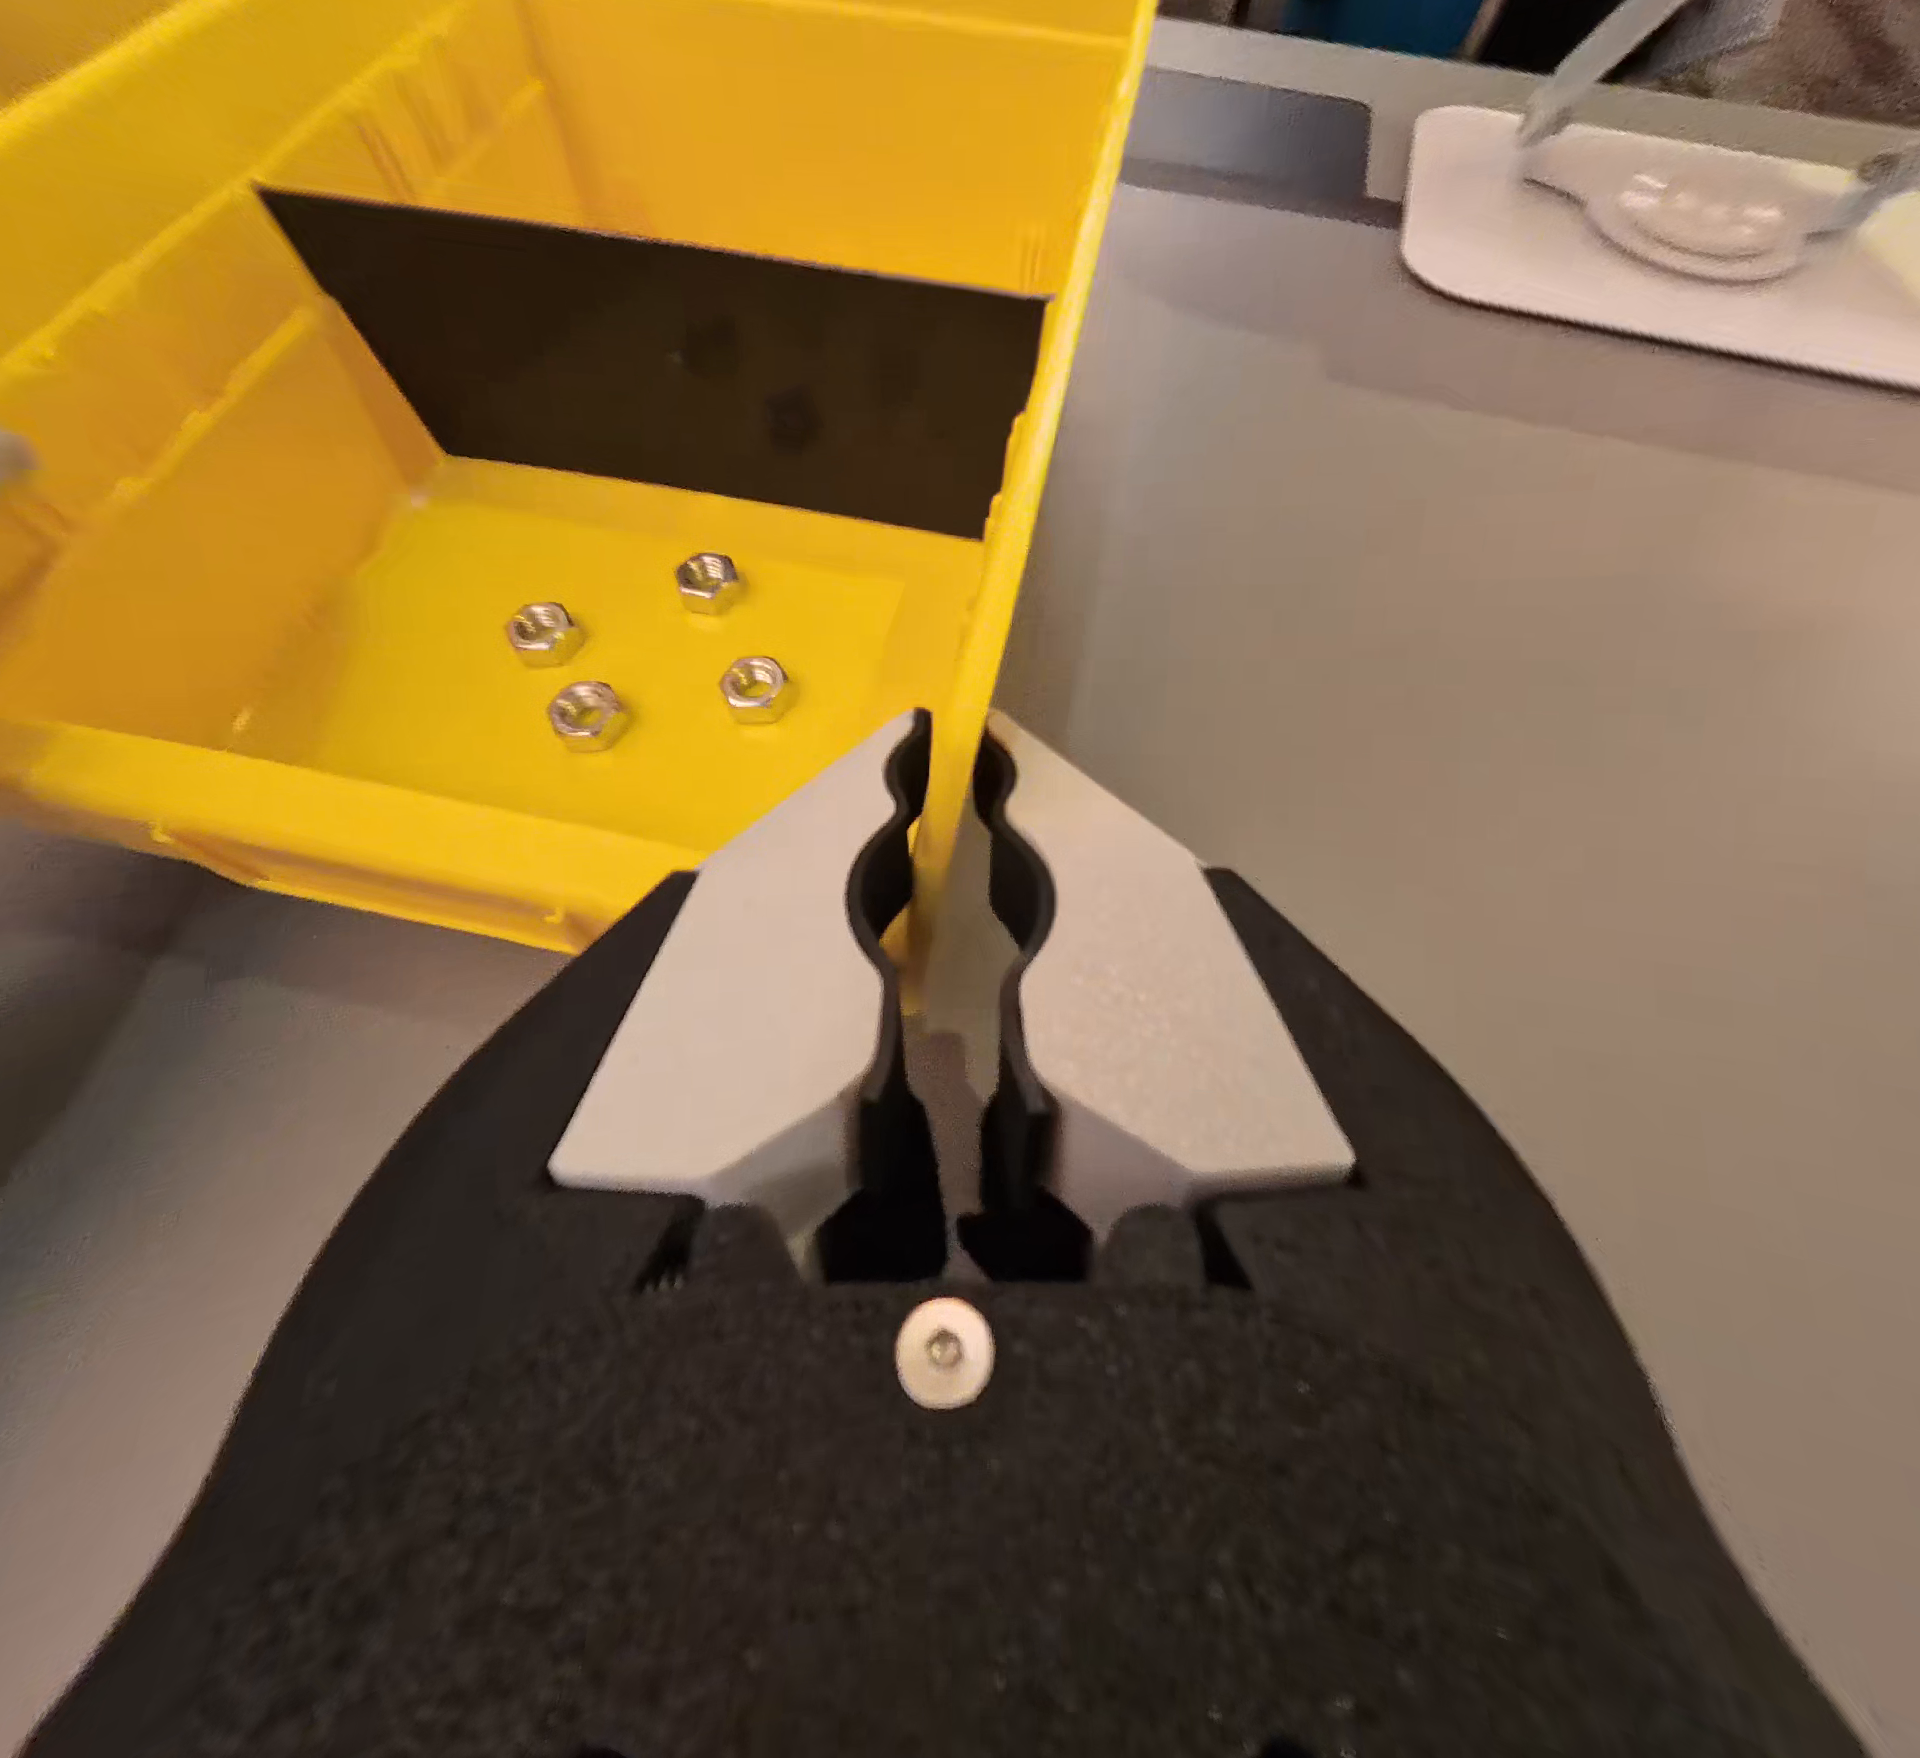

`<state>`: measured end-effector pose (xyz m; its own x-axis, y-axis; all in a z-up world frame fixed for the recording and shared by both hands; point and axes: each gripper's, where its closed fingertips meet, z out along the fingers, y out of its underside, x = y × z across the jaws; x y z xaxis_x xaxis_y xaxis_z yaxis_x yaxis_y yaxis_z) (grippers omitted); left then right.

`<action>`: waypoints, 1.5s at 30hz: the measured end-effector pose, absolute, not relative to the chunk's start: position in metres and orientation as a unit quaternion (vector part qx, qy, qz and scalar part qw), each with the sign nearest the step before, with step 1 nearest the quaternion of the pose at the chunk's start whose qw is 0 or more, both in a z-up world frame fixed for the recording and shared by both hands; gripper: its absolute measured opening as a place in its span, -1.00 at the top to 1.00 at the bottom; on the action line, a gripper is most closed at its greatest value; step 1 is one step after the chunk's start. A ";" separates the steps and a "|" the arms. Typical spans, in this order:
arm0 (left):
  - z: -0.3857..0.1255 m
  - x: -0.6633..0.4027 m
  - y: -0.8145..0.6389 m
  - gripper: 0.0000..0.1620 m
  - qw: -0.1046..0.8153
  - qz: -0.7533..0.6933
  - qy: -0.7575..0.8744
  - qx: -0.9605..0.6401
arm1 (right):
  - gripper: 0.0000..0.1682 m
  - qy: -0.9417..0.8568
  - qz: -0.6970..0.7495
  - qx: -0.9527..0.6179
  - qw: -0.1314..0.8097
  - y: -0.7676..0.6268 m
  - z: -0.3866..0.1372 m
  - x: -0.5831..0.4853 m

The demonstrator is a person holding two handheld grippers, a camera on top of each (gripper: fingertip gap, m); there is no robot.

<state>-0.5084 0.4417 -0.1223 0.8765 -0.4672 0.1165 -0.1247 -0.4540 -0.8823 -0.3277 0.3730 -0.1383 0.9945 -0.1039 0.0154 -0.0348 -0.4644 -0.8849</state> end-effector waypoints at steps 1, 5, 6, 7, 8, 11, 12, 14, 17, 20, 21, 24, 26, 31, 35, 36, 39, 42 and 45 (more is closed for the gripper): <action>-0.122 -0.510 0.445 0.94 0.494 -0.177 0.169 -0.834 | 0.89 0.037 -0.013 -0.846 0.531 0.374 -0.138 -0.332; -0.121 -0.509 0.444 0.92 0.496 -0.210 0.134 -0.832 | 0.77 0.001 0.032 -0.844 0.536 0.365 -0.132 -0.338; -0.119 -0.510 0.442 0.89 0.495 -0.226 0.122 -0.830 | 0.65 -0.017 0.046 -0.840 0.540 0.358 -0.124 -0.338; -0.115 -0.511 0.440 0.86 0.500 -0.242 0.105 -0.825 | 0.60 -0.033 0.061 -0.837 0.542 0.350 -0.117 -0.338; -0.108 -0.515 0.439 0.78 0.510 -0.256 0.085 -0.817 | 0.57 -0.055 0.088 -0.836 0.539 0.339 -0.110 -0.339; -0.090 -0.535 0.434 0.69 0.551 -0.262 0.035 -0.792 | 0.42 -0.147 0.183 -0.844 0.482 0.293 -0.105 -0.338; -0.086 -0.542 0.432 0.68 0.564 -0.254 0.024 -0.785 | 0.36 -0.171 0.211 -0.848 0.456 0.276 -0.109 -0.331; -0.079 -0.550 0.429 0.68 0.584 -0.240 0.008 -0.775 | 0.31 -0.178 0.243 -0.858 0.417 0.251 -0.119 -0.299; -0.066 -0.552 0.423 0.68 0.613 -0.217 -0.002 -0.760 | 0.32 -0.141 0.245 -0.861 0.424 0.230 -0.129 -0.232; -0.057 -0.538 0.413 0.68 0.634 -0.190 0.018 -0.749 | 0.35 -0.075 0.219 -0.837 0.496 0.211 -0.126 -0.162; -0.056 -0.530 0.408 0.68 0.637 -0.184 0.032 -0.748 | 0.35 -0.055 0.205 -0.828 0.519 0.204 -0.122 -0.140; -0.062 -0.496 0.391 0.68 0.629 -0.185 0.073 -0.752 | 0.34 -0.018 0.132 -0.819 0.558 0.177 -0.121 -0.078; -0.070 -0.471 0.379 0.66 0.617 -0.197 0.096 -0.756 | 0.34 0.015 0.078 -0.807 0.586 0.159 -0.122 -0.038; -0.085 -0.422 0.365 0.58 0.589 -0.215 0.168 -0.761 | 0.34 0.124 0.054 -0.775 0.617 0.136 -0.113 0.028; -0.081 -0.403 0.359 0.43 0.593 -0.212 0.213 -0.747 | 0.33 0.176 0.042 -0.766 0.617 0.125 -0.120 0.066; -0.081 -0.399 0.357 0.52 0.589 -0.215 0.230 -0.744 | 0.33 0.185 0.038 -0.768 0.612 0.121 -0.124 0.073; -0.090 -0.397 0.359 0.53 0.577 -0.187 0.250 -0.755 | 0.34 0.213 0.064 -0.756 0.615 0.119 -0.124 0.079; -0.094 -0.398 0.356 0.48 0.565 -0.189 0.251 -0.763 | 0.35 0.205 0.061 -0.750 0.626 0.122 -0.115 0.075; -0.093 -0.402 0.351 0.50 0.564 -0.202 0.243 -0.763 | 0.35 0.178 0.028 -0.759 0.626 0.125 -0.110 0.070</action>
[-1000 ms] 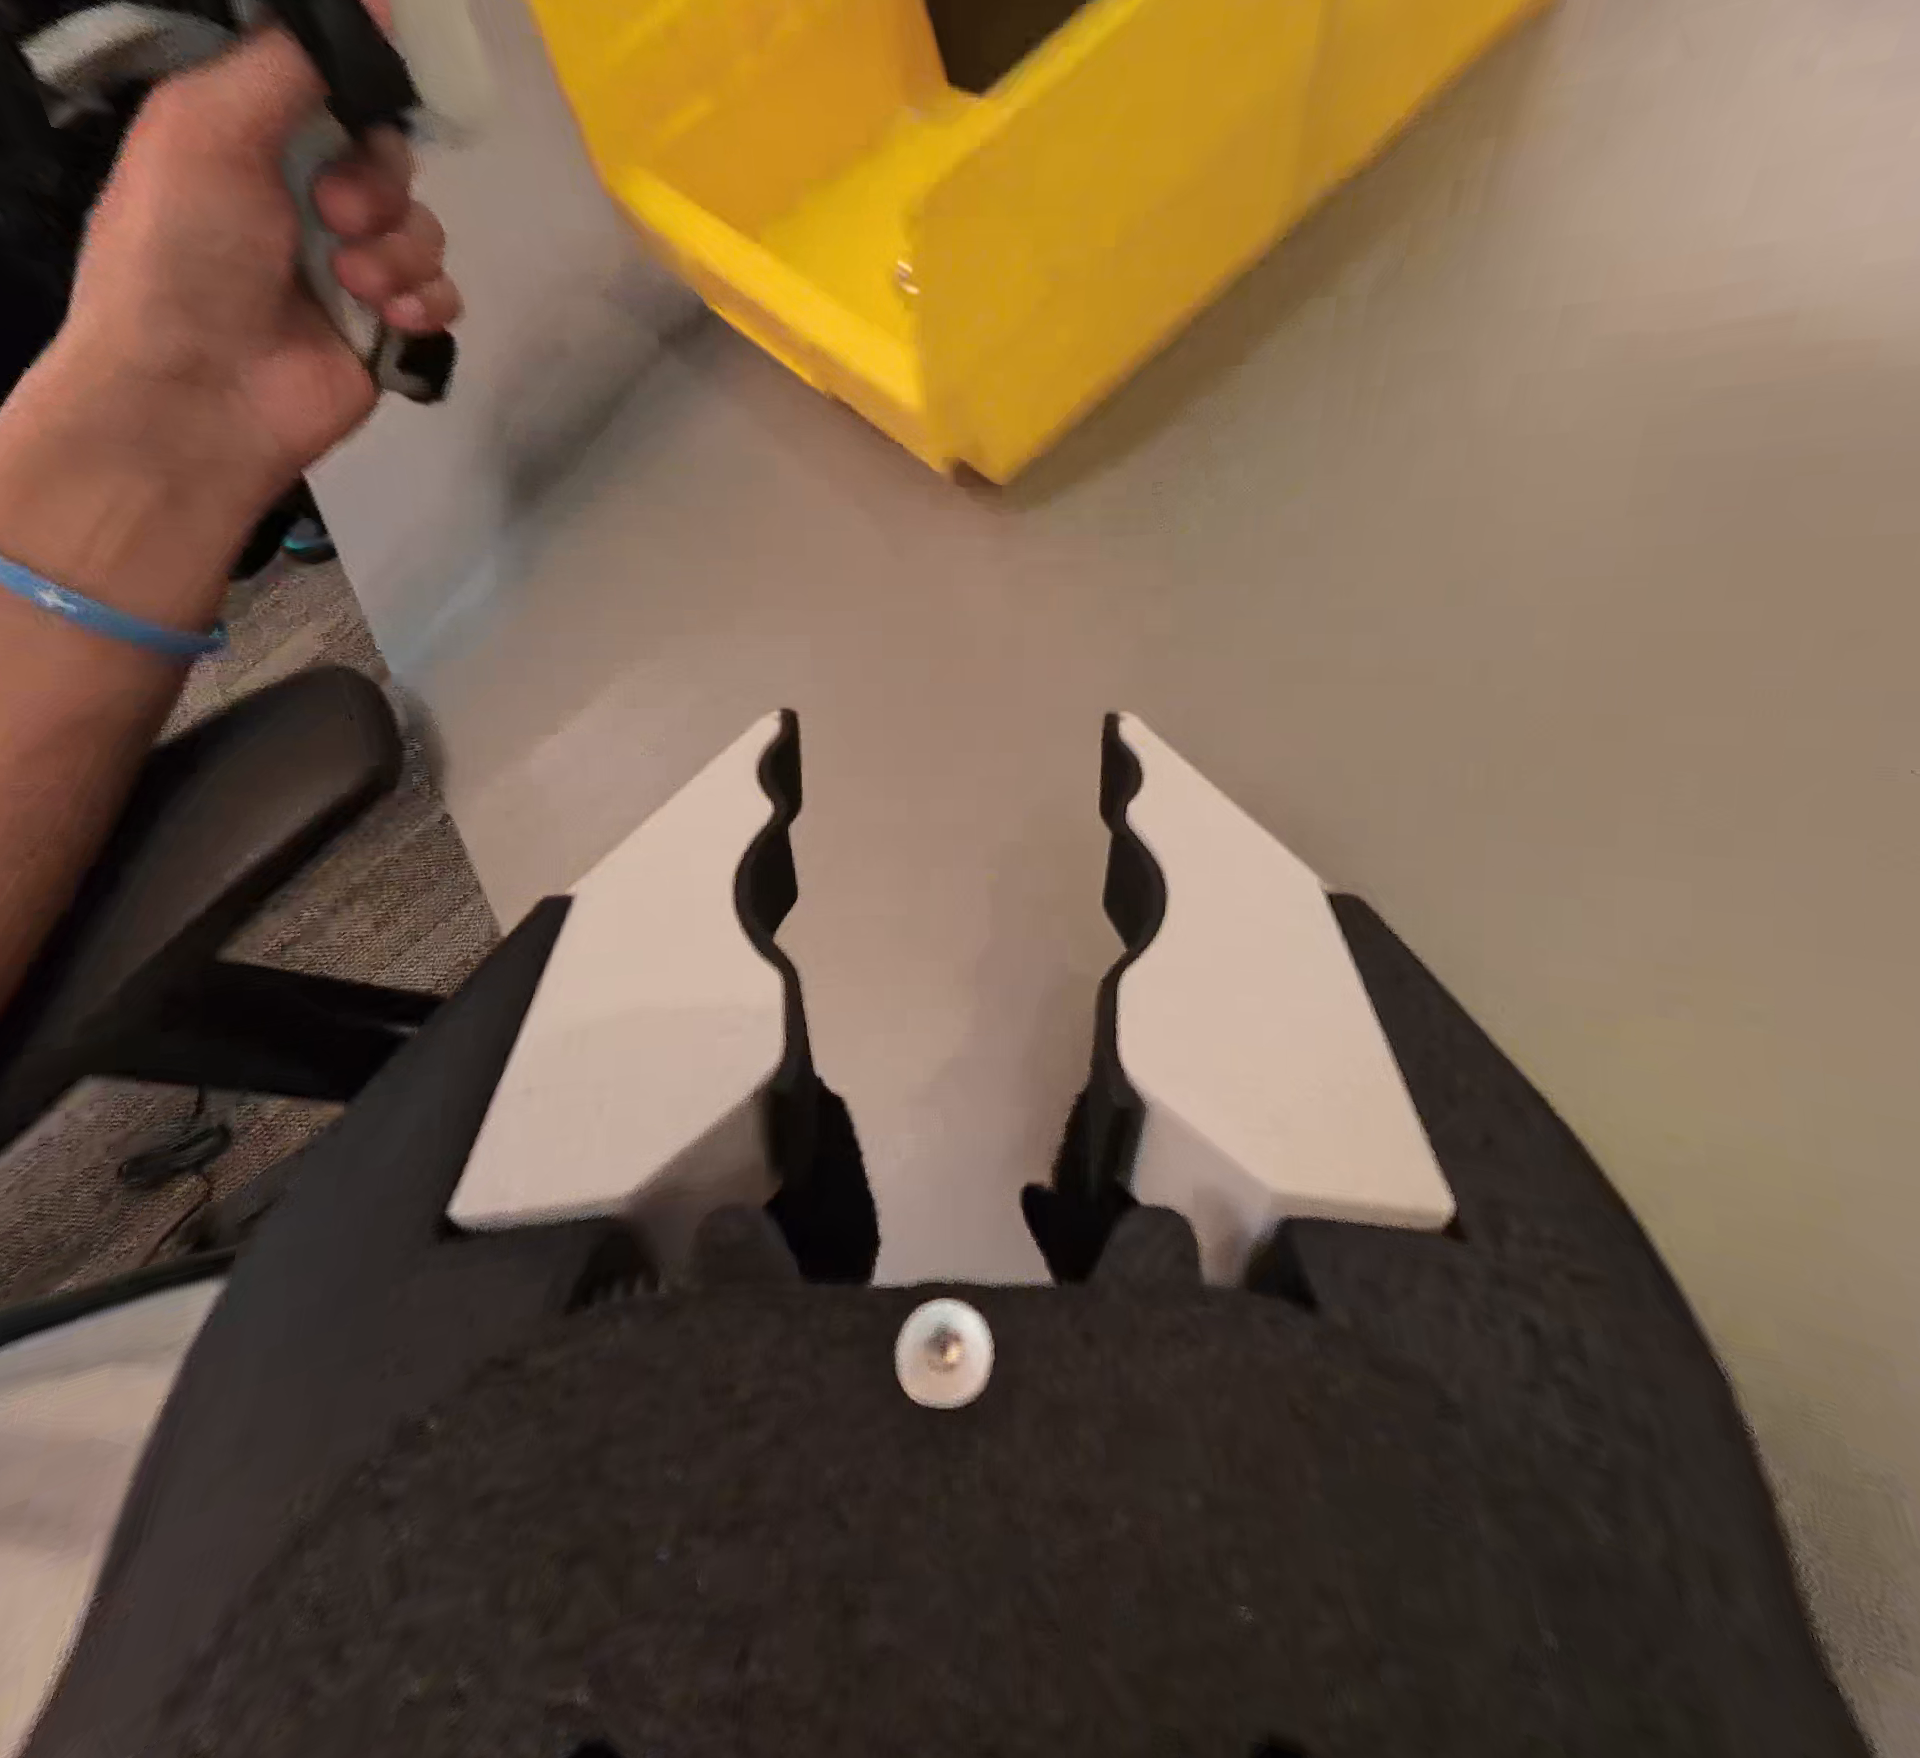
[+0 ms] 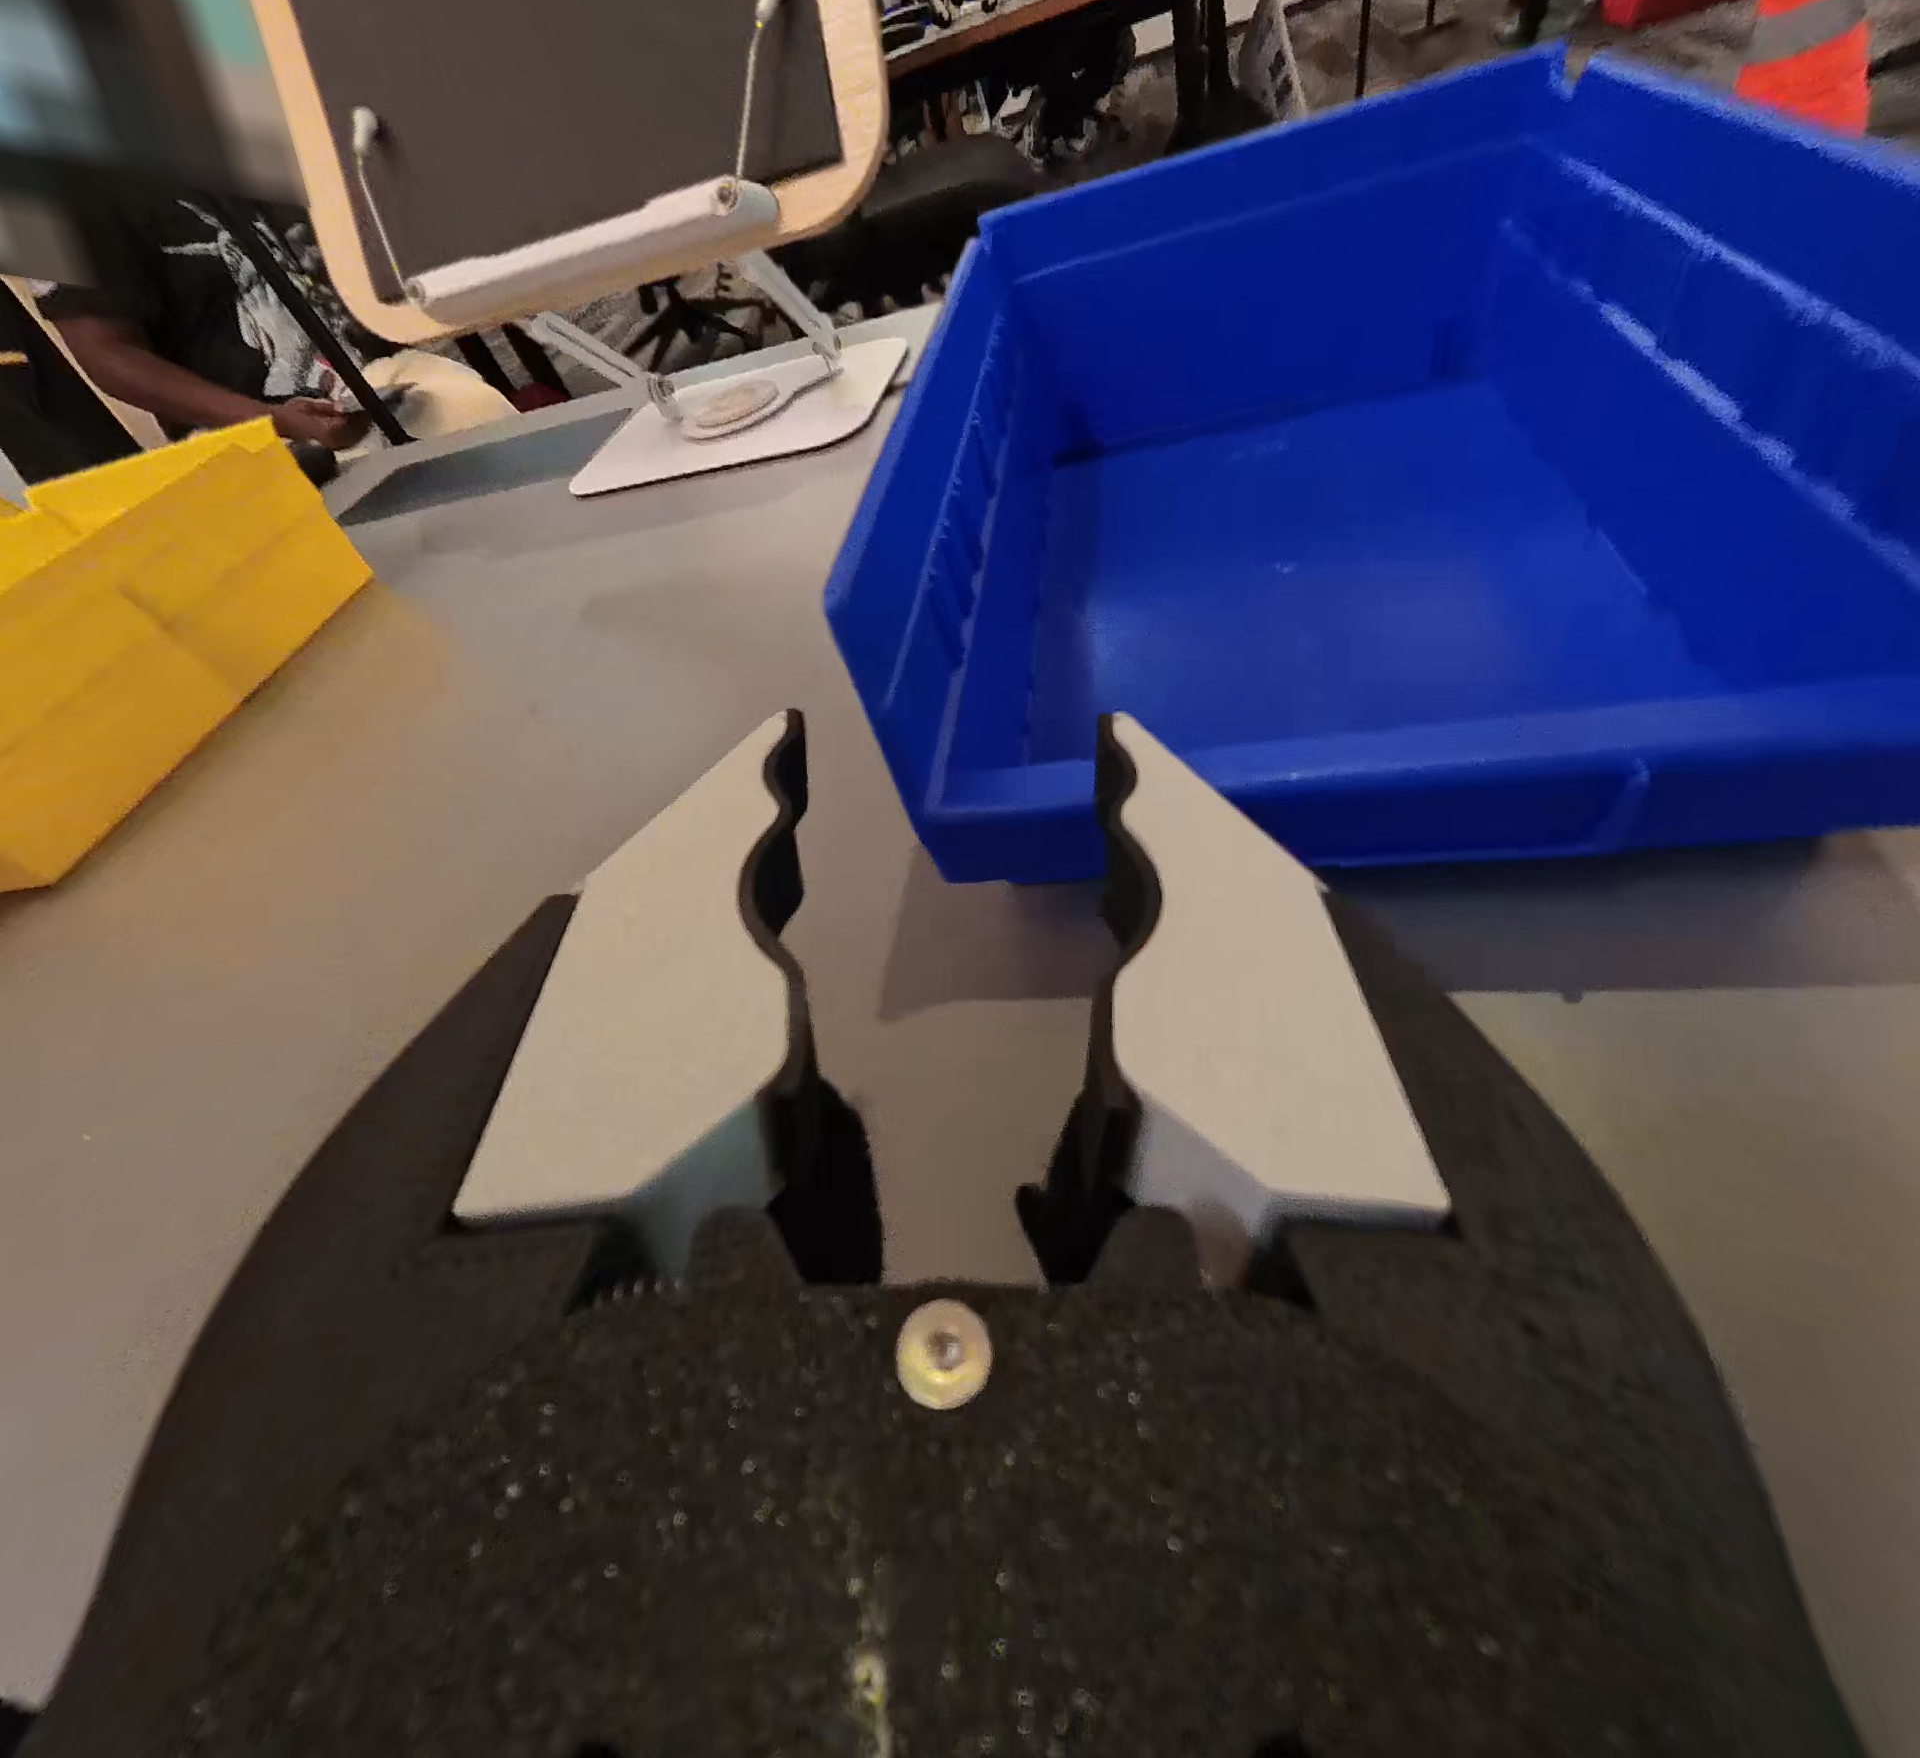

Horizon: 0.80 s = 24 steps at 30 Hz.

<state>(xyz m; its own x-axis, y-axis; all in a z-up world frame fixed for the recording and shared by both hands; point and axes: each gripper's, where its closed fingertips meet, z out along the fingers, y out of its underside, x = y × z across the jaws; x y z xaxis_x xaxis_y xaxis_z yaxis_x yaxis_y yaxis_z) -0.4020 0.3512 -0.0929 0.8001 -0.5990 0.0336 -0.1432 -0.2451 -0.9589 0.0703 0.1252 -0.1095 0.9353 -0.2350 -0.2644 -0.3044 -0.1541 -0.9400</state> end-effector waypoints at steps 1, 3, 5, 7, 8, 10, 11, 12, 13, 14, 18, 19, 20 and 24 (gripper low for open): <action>-0.093 -0.405 0.351 0.52 0.564 -0.204 0.239 -0.764 | 0.35 0.171 0.015 -0.757 0.630 0.127 -0.106 0.070; -0.093 -0.411 0.350 0.53 0.562 -0.213 0.227 -0.767 | 0.35 0.157 -0.008 -0.758 0.633 0.130 -0.101 0.069; -0.093 -0.416 0.351 0.53 0.558 -0.218 0.215 -0.772 | 0.36 0.151 -0.028 -0.761 0.631 0.129 -0.100 0.071; -0.100 -0.420 0.352 0.52 0.546 -0.203 0.215 -0.784 | 0.37 0.156 -0.034 -0.757 0.633 0.126 -0.099 0.073; -0.106 -0.421 0.352 0.51 0.536 -0.193 0.222 -0.791 | 0.37 0.163 -0.030 -0.754 0.635 0.124 -0.098 0.075; -0.118 -0.419 0.348 0.42 0.513 -0.176 0.246 -0.803 | 0.41 0.182 -0.017 -0.743 0.644 0.118 -0.092 0.077; -0.122 -0.418 0.346 0.42 0.505 -0.169 0.256 -0.807 | 0.44 0.187 -0.007 -0.738 0.648 0.116 -0.089 0.076; -0.123 -0.417 0.343 0.42 0.503 -0.165 0.264 -0.806 | 0.48 0.185 0.006 -0.735 0.652 0.116 -0.085 0.072; -0.120 -0.416 0.341 0.43 0.508 -0.164 0.269 -0.802 | 0.52 0.177 0.025 -0.733 0.656 0.118 -0.082 0.065; -0.118 -0.414 0.340 0.42 0.513 -0.165 0.274 -0.796 | 0.54 0.162 0.050 -0.734 0.658 0.121 -0.079 0.053; -0.112 -0.394 0.335 0.36 0.465 -0.204 0.335 -0.794 | 0.53 0.079 0.168 -0.736 0.651 0.146 -0.078 -0.015; -0.109 -0.391 0.338 0.36 0.448 -0.208 0.345 -0.798 | 0.52 0.050 0.194 -0.739 0.643 0.153 -0.079 -0.036; -0.104 -0.388 0.344 0.36 0.432 -0.209 0.356 -0.801 | 0.52 0.017 0.219 -0.744 0.631 0.157 -0.081 -0.057; -0.110 -0.386 0.386 0.32 0.328 -0.166 0.394 -0.843 | 0.52 -0.120 0.256 -0.756 0.590 0.161 -0.093 -0.122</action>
<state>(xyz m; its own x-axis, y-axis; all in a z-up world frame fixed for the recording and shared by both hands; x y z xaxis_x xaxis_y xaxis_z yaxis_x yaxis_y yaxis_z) -0.3858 0.3862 -0.1096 0.6351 -0.7722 0.0211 -0.5545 -0.4748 -0.6834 -0.1222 0.1614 -0.0927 0.8401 0.4832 -0.2464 -0.1214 -0.2752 -0.9537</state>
